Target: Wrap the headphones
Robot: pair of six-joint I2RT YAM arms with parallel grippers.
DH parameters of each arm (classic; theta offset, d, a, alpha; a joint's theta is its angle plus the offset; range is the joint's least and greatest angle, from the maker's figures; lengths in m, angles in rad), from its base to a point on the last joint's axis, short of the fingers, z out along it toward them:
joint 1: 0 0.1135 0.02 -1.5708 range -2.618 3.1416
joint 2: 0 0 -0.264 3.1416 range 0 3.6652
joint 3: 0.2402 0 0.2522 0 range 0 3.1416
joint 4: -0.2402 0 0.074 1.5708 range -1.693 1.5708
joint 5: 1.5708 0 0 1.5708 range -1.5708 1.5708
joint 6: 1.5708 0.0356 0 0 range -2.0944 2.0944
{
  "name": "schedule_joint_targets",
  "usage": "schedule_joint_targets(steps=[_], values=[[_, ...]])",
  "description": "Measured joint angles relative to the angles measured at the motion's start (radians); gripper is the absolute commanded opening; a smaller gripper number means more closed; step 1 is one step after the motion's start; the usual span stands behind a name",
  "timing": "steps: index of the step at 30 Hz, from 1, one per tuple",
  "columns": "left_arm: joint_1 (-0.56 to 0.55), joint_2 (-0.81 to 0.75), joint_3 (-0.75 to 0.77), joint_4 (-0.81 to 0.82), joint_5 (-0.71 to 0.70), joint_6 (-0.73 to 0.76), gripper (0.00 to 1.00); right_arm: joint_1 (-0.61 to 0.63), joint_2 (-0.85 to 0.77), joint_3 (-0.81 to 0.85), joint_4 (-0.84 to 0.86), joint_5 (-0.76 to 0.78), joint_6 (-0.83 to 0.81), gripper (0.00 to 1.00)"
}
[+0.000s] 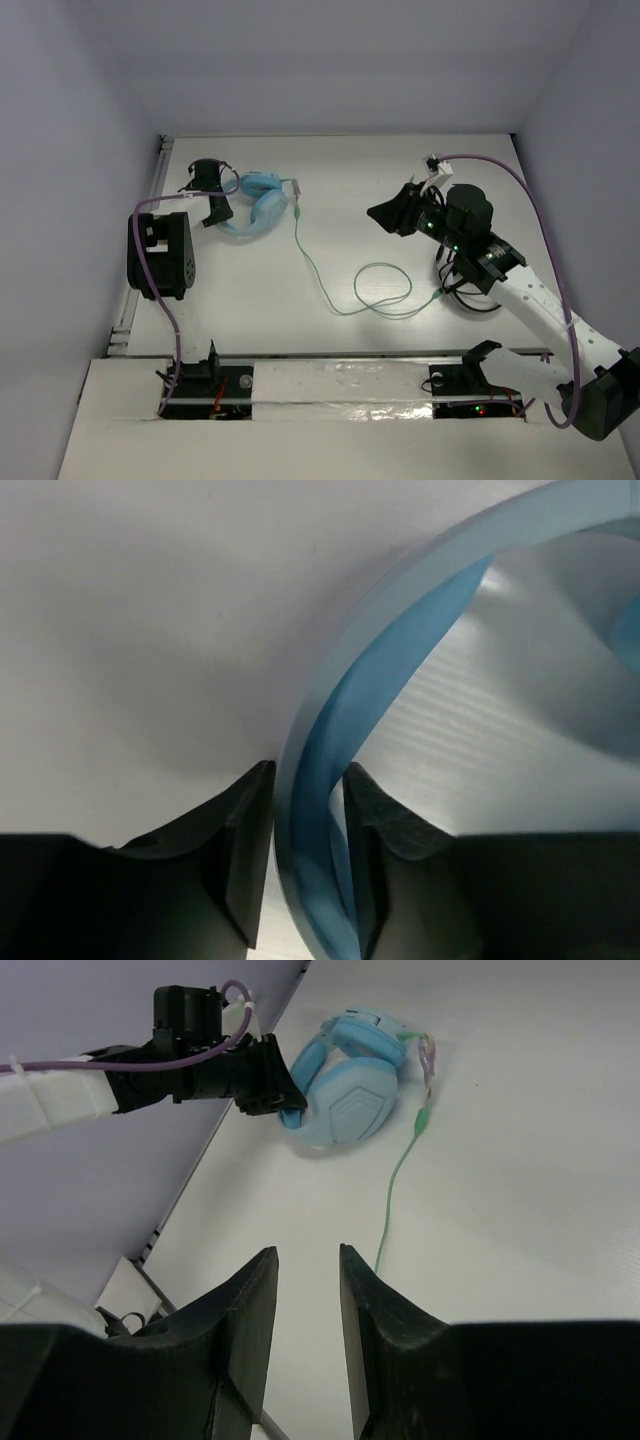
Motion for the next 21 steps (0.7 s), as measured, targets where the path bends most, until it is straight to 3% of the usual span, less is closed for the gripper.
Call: schedule_joint_targets(steps=[3,10,13,14,15,16,17,18,21], values=[[-0.002,-0.027,-0.025,-0.039,0.0,-0.008,0.46,0.0,0.004,-0.003,0.0,-0.002,0.0,0.39],[-0.002,-0.014,-0.007,-0.047,0.008,-0.011,0.45,0.0,0.003,-0.006,0.002,-0.002,0.0,0.39],[-0.005,-0.008,-0.002,-0.045,0.008,-0.015,0.33,0.0,0.003,-0.01,0.021,-0.002,0.002,0.37],[-0.005,-0.008,-0.002,-0.044,0.006,-0.018,0.26,0.0,0.003,-0.013,0.03,-0.002,0.004,0.35],[-0.006,-0.006,-0.001,-0.043,0.004,-0.022,0.09,0.0,0.003,-0.015,0.036,-0.002,0.004,0.28],[-0.01,-0.003,0.001,-0.045,-0.007,-0.023,0.0,0.001,0.003,-0.018,0.04,-0.002,0.005,0.25],[-0.014,-0.002,0.004,-0.044,-0.012,-0.028,0.0,0.003,0.003,-0.019,0.042,-0.001,0.008,0.22],[-0.02,0.0,0.008,-0.044,-0.012,-0.03,0.0,0.005,0.003,-0.019,0.044,-0.001,0.011,0.12],[-0.038,-0.003,0.014,-0.053,0.002,-0.032,0.0,0.011,0.003,-0.023,0.064,-0.002,0.011,0.04]])
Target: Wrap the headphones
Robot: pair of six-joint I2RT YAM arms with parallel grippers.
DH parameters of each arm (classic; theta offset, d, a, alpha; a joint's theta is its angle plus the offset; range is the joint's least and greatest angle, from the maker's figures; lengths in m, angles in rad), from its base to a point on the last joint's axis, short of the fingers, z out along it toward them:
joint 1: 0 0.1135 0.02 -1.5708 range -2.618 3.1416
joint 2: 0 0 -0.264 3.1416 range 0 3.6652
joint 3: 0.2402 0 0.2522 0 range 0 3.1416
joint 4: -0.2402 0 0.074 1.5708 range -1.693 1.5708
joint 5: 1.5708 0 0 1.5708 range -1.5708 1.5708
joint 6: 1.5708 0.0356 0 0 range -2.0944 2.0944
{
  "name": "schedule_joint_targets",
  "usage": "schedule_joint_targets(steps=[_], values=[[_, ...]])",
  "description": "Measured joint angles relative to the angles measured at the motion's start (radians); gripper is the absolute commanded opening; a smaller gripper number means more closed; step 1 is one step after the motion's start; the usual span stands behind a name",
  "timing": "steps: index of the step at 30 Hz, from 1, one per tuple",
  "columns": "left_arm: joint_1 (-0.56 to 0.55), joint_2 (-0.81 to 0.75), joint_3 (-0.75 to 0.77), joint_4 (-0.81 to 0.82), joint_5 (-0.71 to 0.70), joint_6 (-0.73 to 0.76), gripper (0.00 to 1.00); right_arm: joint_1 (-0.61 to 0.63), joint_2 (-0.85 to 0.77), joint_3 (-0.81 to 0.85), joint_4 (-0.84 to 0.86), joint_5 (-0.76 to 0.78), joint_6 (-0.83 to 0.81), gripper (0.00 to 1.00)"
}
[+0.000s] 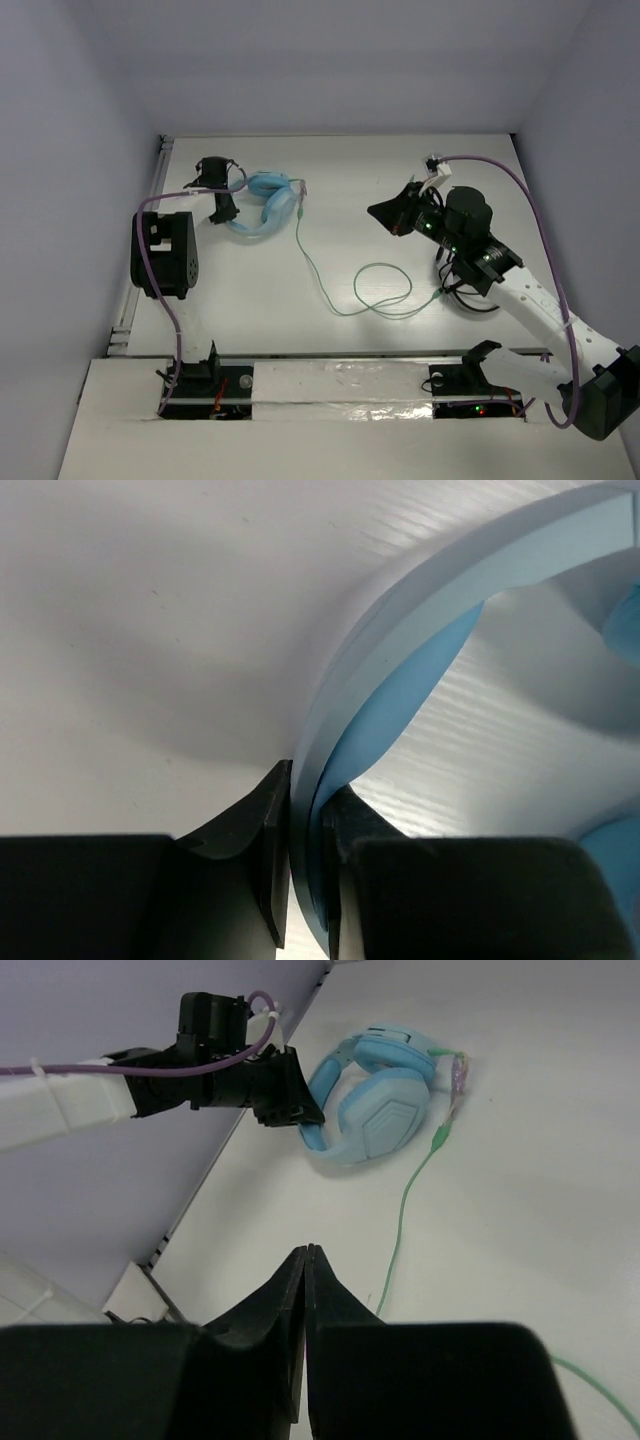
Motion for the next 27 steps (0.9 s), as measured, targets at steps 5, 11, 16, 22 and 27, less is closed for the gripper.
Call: schedule_joint_targets(steps=[5,11,16,22,27], values=[[-0.02,-0.107,0.028,-0.114,0.081,0.018,0.0,0.001,0.013,-0.021,0.04,-0.042,-0.032,0.0],[-0.05,-0.316,0.248,-0.294,0.207,0.056,0.0,0.001,0.078,-0.037,0.1,-0.12,-0.079,0.57],[-0.071,-0.385,0.451,-0.303,0.357,0.053,0.0,0.001,0.106,-0.062,0.125,-0.17,-0.148,0.84],[-0.108,-0.385,0.536,-0.364,0.494,0.052,0.0,0.001,0.177,-0.063,0.142,-0.162,-0.214,0.85],[-0.121,-0.366,0.557,-0.404,0.563,0.051,0.0,0.001,0.258,-0.093,0.249,-0.122,-0.209,0.82]])
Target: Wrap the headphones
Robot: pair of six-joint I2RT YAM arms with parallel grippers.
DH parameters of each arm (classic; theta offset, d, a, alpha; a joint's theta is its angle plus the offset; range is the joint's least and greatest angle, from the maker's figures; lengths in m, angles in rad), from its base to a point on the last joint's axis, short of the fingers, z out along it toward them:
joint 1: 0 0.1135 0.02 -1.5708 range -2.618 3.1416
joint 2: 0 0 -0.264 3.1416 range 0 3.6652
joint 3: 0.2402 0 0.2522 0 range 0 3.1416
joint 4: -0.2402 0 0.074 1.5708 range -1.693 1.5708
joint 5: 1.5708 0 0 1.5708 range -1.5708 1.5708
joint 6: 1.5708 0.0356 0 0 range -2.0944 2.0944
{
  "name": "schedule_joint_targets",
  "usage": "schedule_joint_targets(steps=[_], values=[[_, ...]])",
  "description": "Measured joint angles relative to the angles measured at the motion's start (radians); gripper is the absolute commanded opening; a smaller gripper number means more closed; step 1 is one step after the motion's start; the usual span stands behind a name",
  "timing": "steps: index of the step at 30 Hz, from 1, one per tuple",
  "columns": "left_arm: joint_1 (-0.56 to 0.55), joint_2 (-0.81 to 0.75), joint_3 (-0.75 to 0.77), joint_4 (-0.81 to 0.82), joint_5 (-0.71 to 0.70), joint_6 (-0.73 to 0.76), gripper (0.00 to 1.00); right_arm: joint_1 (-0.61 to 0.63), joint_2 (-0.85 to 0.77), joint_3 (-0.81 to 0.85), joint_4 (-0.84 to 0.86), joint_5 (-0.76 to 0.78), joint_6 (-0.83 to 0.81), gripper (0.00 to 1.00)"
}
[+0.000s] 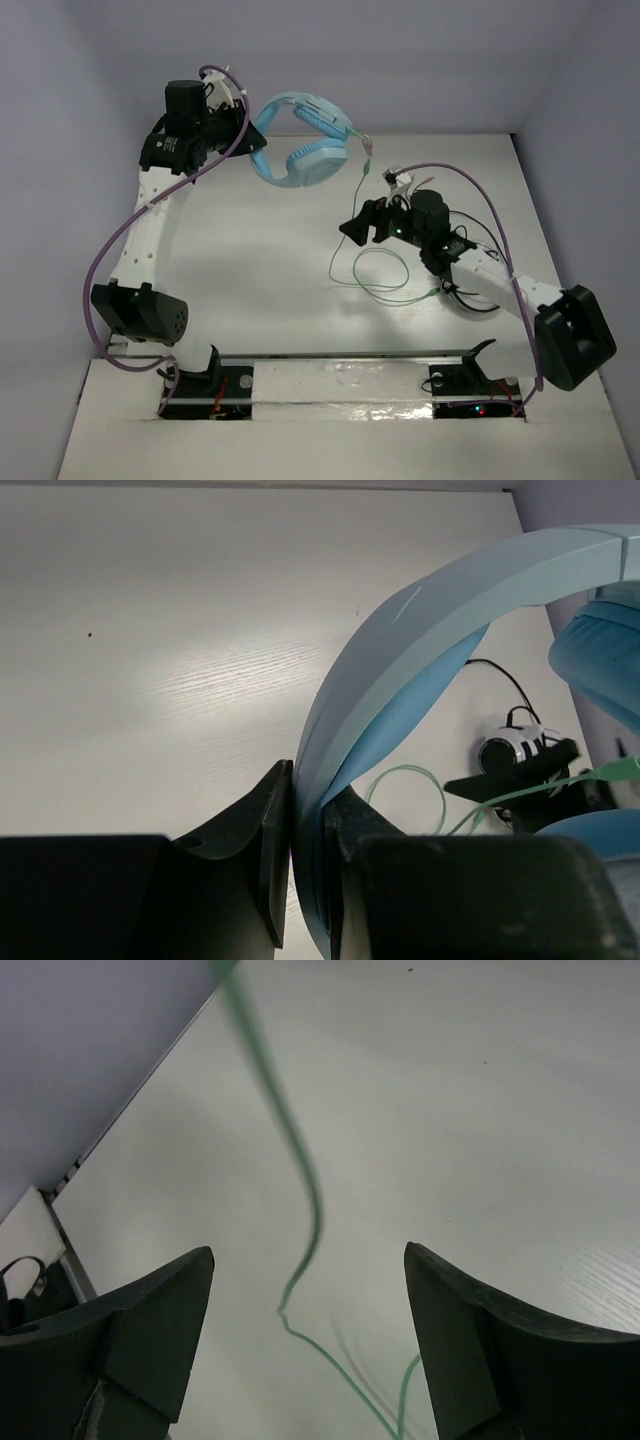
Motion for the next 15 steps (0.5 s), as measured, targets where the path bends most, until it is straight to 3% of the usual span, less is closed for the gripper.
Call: schedule_joint_targets(steps=[15], values=[[0.0,0.066,0.206,-0.013,0.085,-0.057,0.0,0.0,0.307,-0.106,0.365,-0.014,0.108,0.77]])
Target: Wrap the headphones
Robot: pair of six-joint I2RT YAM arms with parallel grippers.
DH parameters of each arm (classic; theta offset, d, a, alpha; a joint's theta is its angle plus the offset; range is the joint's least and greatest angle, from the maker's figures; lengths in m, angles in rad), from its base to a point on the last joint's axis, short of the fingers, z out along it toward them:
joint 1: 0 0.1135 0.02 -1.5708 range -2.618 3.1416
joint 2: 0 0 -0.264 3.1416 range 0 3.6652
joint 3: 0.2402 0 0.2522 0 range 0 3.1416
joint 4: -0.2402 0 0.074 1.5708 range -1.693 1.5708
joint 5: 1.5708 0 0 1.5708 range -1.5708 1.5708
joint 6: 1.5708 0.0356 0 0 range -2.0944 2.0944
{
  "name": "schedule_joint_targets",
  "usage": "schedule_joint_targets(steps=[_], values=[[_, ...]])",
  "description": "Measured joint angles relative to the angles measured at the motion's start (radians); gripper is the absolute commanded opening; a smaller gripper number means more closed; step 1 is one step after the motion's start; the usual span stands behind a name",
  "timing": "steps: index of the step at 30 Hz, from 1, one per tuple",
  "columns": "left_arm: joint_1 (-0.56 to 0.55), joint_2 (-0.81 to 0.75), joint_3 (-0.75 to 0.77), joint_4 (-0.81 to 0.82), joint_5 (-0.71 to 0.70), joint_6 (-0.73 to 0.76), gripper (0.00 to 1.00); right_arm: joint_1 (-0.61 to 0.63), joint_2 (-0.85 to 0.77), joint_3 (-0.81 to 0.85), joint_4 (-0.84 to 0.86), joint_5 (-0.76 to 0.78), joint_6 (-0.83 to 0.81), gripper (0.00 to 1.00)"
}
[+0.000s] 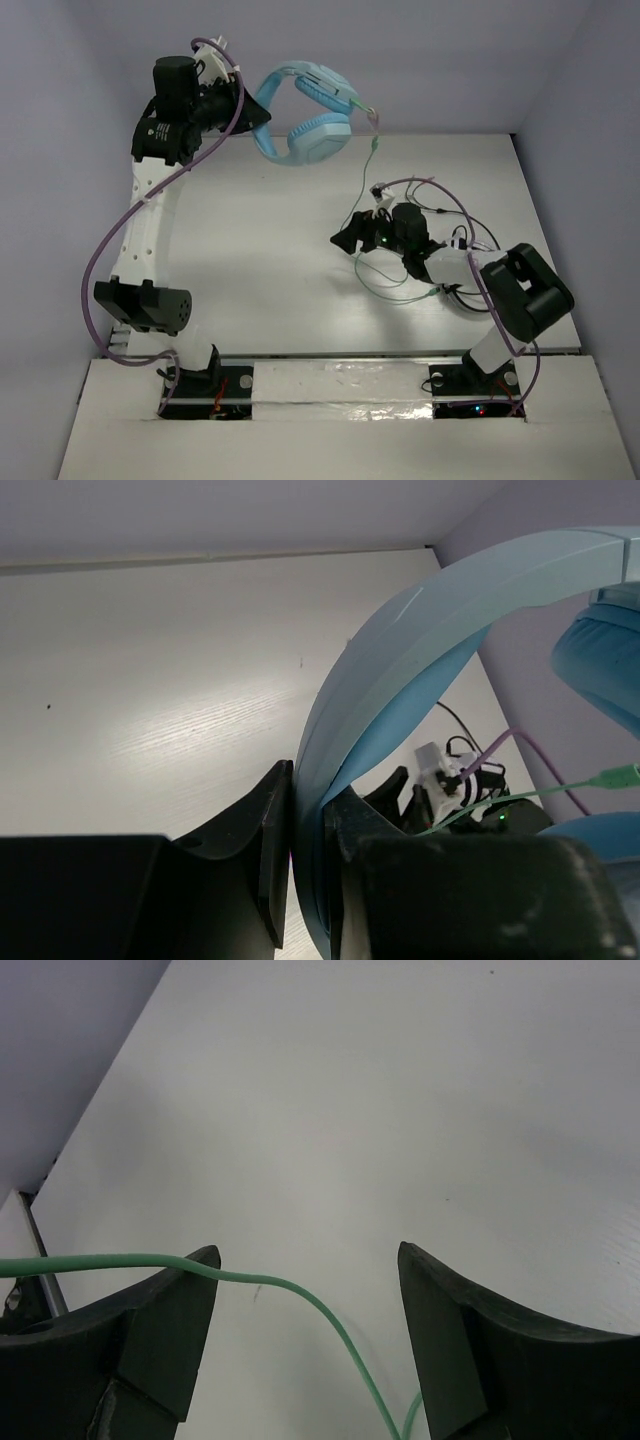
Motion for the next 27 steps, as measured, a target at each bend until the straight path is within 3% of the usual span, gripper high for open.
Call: schedule_joint_targets(steps=[6,10,13,25,27], values=[[0.005,0.042,0.079,0.001,0.022,-0.035,0.0,0.0,0.06,-0.003,0.058,-0.023,0.027,0.72],[0.025,0.058,0.111,0.003,0.029,-0.061,0.0,0.002,0.061,-0.036,0.125,-0.036,0.063,0.52],[0.055,0.062,0.114,0.024,0.042,-0.09,0.0,0.013,0.045,-0.088,0.147,-0.026,0.095,0.43],[0.11,0.127,0.141,0.12,0.105,-0.183,0.0,0.039,0.029,-0.163,0.152,0.023,0.166,0.36],[0.114,0.135,0.141,0.12,0.101,-0.186,0.0,0.039,0.029,-0.163,0.153,0.018,0.169,0.16]])
